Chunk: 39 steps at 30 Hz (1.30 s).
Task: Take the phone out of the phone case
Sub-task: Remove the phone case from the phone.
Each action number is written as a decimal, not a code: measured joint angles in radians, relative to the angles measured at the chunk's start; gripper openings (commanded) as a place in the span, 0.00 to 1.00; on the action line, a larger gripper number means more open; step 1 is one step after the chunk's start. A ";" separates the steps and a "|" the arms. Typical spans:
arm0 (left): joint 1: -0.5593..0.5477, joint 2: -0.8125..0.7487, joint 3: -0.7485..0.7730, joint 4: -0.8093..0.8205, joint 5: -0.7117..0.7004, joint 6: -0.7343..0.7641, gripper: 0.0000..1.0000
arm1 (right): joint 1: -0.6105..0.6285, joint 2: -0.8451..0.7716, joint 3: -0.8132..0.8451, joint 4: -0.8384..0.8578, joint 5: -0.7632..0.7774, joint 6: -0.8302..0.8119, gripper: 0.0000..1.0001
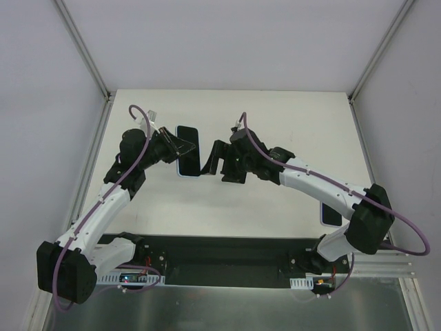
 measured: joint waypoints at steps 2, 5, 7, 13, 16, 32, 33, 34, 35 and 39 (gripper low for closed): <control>0.000 -0.002 -0.009 0.004 -0.002 -0.001 0.00 | 0.002 0.008 0.006 -0.010 0.000 -0.001 0.92; 0.000 -0.004 -0.020 0.002 -0.004 -0.001 0.00 | 0.005 0.018 0.006 -0.014 -0.001 0.000 0.91; 0.005 -0.005 -0.028 0.005 -0.003 -0.006 0.00 | 0.006 0.023 0.006 -0.016 -0.001 0.000 0.91; 0.013 -0.010 -0.030 0.005 -0.003 -0.016 0.00 | 0.007 0.027 0.006 -0.004 0.000 0.007 0.91; 0.015 -0.018 -0.031 0.005 -0.004 -0.016 0.00 | 0.008 0.027 0.005 0.000 -0.002 0.008 0.90; 0.040 -0.034 -0.052 0.024 -0.003 -0.038 0.00 | 0.010 0.026 -0.045 0.087 -0.008 0.046 0.89; 0.043 -0.034 -0.056 0.027 -0.003 -0.042 0.00 | 0.010 0.027 -0.047 0.089 -0.008 0.047 0.89; 0.045 -0.034 -0.060 0.028 -0.003 -0.047 0.00 | 0.010 0.029 -0.050 0.092 -0.009 0.050 0.89; 0.046 -0.034 -0.063 0.028 -0.003 -0.051 0.00 | 0.010 0.032 -0.053 0.098 -0.010 0.051 0.89; 0.051 -0.034 -0.069 0.031 -0.003 -0.055 0.00 | 0.010 0.042 -0.058 0.111 -0.015 0.057 0.89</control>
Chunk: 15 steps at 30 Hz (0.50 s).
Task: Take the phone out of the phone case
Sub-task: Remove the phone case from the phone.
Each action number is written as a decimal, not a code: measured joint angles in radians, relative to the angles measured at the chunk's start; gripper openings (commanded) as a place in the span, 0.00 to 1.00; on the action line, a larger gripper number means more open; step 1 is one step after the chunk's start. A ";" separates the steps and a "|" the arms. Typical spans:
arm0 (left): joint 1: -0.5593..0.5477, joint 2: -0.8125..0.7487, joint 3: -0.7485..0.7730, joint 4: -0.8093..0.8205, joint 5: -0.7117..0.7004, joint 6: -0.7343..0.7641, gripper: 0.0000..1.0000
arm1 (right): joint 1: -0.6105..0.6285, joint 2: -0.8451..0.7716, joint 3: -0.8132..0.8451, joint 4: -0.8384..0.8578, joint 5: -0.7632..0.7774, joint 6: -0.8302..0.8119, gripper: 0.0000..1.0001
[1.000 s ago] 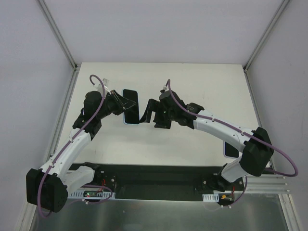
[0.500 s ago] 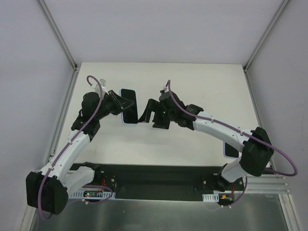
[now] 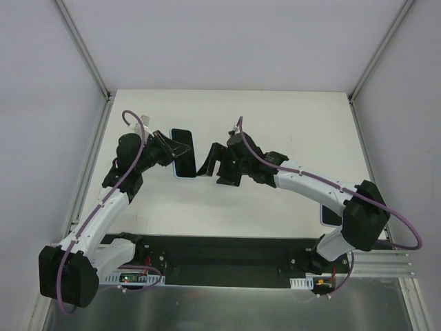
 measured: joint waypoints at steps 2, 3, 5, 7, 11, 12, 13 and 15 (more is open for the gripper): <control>0.005 0.000 -0.006 0.003 -0.001 -0.006 0.00 | 0.000 0.005 -0.005 0.010 -0.001 0.003 0.89; 0.007 0.000 -0.009 0.003 0.000 -0.008 0.00 | 0.000 0.006 -0.008 0.015 -0.002 0.005 0.89; 0.008 0.000 -0.011 0.003 -0.001 -0.011 0.00 | 0.000 0.008 -0.011 0.021 -0.003 0.008 0.89; 0.008 0.000 -0.011 0.004 -0.001 -0.012 0.00 | 0.000 0.008 -0.012 0.023 -0.004 0.011 0.88; 0.008 0.000 -0.011 0.004 0.000 -0.013 0.00 | 0.000 0.007 -0.012 0.022 -0.002 0.010 0.90; 0.008 0.000 -0.011 0.004 0.000 -0.013 0.00 | 0.000 0.005 -0.011 0.019 -0.001 0.010 0.91; 0.008 0.000 -0.011 0.005 0.000 -0.013 0.00 | 0.002 0.002 -0.009 0.012 0.008 0.009 0.92; 0.008 0.000 -0.011 0.005 0.004 -0.013 0.00 | 0.010 -0.009 0.001 -0.011 0.032 0.002 0.97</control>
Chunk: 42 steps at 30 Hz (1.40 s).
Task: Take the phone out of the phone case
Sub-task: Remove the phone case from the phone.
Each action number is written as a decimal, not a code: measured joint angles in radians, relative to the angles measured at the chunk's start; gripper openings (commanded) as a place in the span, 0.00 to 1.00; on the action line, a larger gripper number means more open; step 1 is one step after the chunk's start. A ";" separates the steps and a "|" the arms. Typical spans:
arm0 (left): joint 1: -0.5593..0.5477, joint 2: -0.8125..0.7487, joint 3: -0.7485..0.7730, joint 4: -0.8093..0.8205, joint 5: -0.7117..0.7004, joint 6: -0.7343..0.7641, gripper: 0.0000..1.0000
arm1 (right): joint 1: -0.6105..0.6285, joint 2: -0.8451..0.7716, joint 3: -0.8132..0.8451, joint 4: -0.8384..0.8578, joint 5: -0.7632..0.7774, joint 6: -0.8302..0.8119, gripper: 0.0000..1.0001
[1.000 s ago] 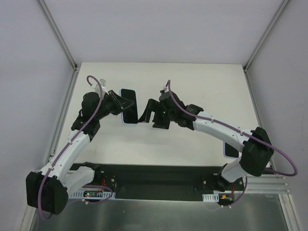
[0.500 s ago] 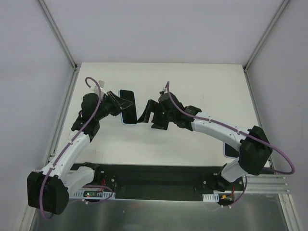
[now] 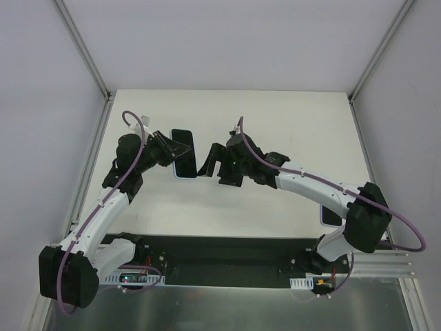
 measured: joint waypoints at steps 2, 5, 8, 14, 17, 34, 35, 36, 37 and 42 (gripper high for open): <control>0.000 -0.003 0.000 0.005 0.009 -0.001 0.00 | 0.008 -0.018 0.015 -0.038 0.035 -0.013 0.99; -0.001 -0.015 0.000 0.014 0.029 -0.003 0.00 | 0.017 -0.037 0.030 -0.075 0.058 -0.026 1.00; -0.002 -0.029 0.012 0.039 0.060 -0.029 0.00 | 0.021 -0.050 0.039 -0.151 0.100 -0.054 0.97; -0.003 -0.054 0.067 0.112 0.109 -0.036 0.00 | 0.021 -0.067 0.027 -0.282 0.176 -0.073 0.96; -0.003 -0.055 0.068 0.119 0.115 -0.036 0.00 | 0.021 -0.102 0.027 -0.306 0.201 -0.077 0.96; -0.003 -0.022 0.068 0.130 0.140 -0.061 0.00 | 0.026 -0.202 0.064 -0.235 0.189 -0.097 0.96; -0.003 -0.020 0.067 0.134 0.140 -0.066 0.00 | 0.027 -0.198 0.069 -0.225 0.180 -0.098 0.96; -0.003 -0.018 0.066 0.140 0.141 -0.073 0.00 | 0.029 -0.193 0.074 -0.215 0.172 -0.098 0.96; -0.003 -0.015 0.066 0.148 0.144 -0.080 0.00 | 0.030 -0.187 0.078 -0.205 0.164 -0.098 0.96; -0.003 -0.006 0.066 0.166 0.158 -0.105 0.00 | 0.032 -0.167 0.086 -0.169 0.135 -0.096 0.96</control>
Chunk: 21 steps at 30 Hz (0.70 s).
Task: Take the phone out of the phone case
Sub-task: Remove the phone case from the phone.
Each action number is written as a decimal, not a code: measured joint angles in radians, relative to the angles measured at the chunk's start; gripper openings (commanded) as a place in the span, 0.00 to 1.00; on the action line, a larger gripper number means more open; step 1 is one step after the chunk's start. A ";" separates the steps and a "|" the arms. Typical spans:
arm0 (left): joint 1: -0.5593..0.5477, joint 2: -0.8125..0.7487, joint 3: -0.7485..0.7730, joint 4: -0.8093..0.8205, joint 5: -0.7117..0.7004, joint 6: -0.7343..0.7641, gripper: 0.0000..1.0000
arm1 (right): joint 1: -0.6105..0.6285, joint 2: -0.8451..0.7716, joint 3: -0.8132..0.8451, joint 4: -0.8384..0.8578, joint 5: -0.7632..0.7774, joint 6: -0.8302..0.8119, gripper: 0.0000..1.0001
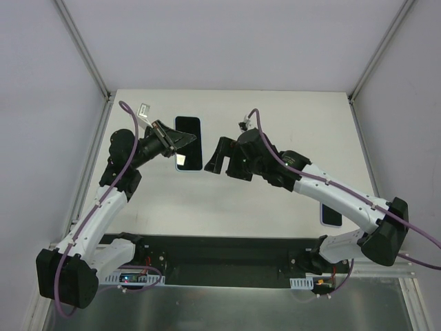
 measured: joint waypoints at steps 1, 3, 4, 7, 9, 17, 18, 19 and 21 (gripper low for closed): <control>0.000 0.002 0.000 0.001 0.000 -0.003 0.00 | 0.000 0.002 0.000 0.004 -0.003 0.002 0.96; 0.000 0.006 0.000 0.002 0.000 -0.008 0.00 | 0.000 0.002 0.000 0.014 -0.010 0.006 0.96; 0.000 0.009 0.000 0.002 0.000 -0.009 0.00 | 0.000 0.002 0.000 0.023 -0.014 0.010 0.96; 0.000 0.013 0.000 0.008 0.000 -0.016 0.00 | 0.000 0.001 -0.003 0.033 -0.015 0.015 0.96; 0.000 0.016 0.000 0.016 0.001 -0.023 0.00 | 0.000 -0.006 -0.009 0.039 -0.014 0.018 0.96; 0.000 0.048 0.000 0.050 0.003 -0.045 0.00 | 0.000 -0.065 -0.036 0.047 -0.012 0.032 0.96; 0.000 0.051 0.000 0.055 0.003 -0.048 0.00 | 0.000 -0.069 -0.036 0.047 -0.011 0.032 0.96; 0.000 0.055 0.000 0.059 0.005 -0.052 0.00 | 0.000 -0.073 -0.036 0.047 -0.008 0.033 0.96; 0.001 0.058 0.000 0.067 0.005 -0.056 0.00 | 0.000 -0.079 -0.037 0.047 -0.004 0.033 0.96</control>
